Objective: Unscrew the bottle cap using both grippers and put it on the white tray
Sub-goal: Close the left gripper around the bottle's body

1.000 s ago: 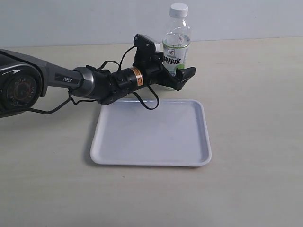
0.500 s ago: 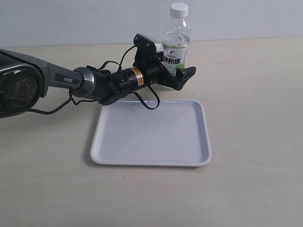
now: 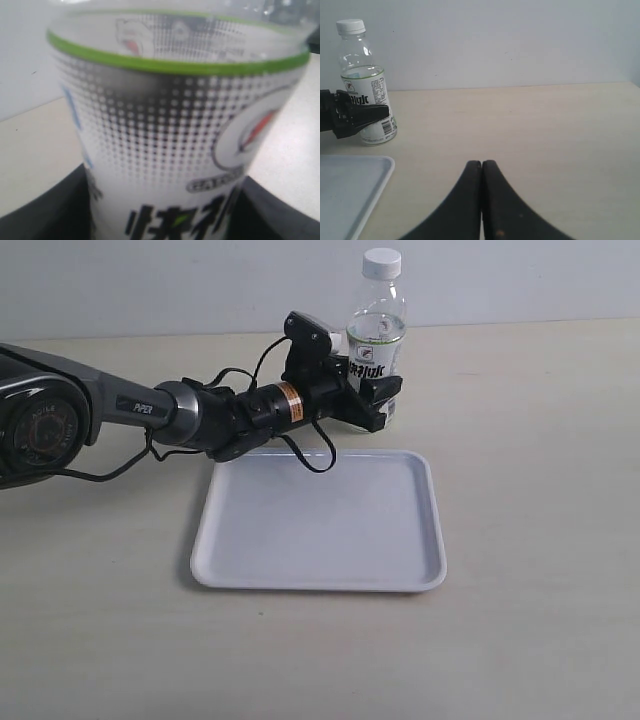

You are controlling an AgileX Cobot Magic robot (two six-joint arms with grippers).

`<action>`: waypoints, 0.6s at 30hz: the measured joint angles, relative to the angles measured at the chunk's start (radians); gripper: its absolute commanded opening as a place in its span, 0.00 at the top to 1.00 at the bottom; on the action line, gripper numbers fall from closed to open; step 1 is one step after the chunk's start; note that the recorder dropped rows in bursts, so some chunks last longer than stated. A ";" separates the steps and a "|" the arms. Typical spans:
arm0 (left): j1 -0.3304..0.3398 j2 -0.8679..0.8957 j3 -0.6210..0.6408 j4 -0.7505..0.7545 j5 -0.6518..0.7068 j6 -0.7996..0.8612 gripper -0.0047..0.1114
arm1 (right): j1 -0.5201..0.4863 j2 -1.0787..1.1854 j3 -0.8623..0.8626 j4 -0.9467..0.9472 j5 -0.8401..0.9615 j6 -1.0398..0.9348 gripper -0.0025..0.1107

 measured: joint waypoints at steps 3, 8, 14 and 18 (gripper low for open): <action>0.000 0.000 0.000 0.000 0.002 0.000 0.96 | 0.000 0.000 0.000 0.000 0.000 0.000 0.98; 0.000 0.000 -0.002 0.033 0.002 0.000 0.96 | 0.000 0.000 0.000 0.000 0.000 0.000 0.98; 0.000 -0.011 0.002 0.094 0.006 -0.002 0.96 | 0.000 0.000 0.000 0.000 0.000 0.000 0.98; 0.000 -0.042 0.042 0.107 0.011 -0.002 0.96 | 0.000 0.000 0.000 0.000 0.000 0.000 0.98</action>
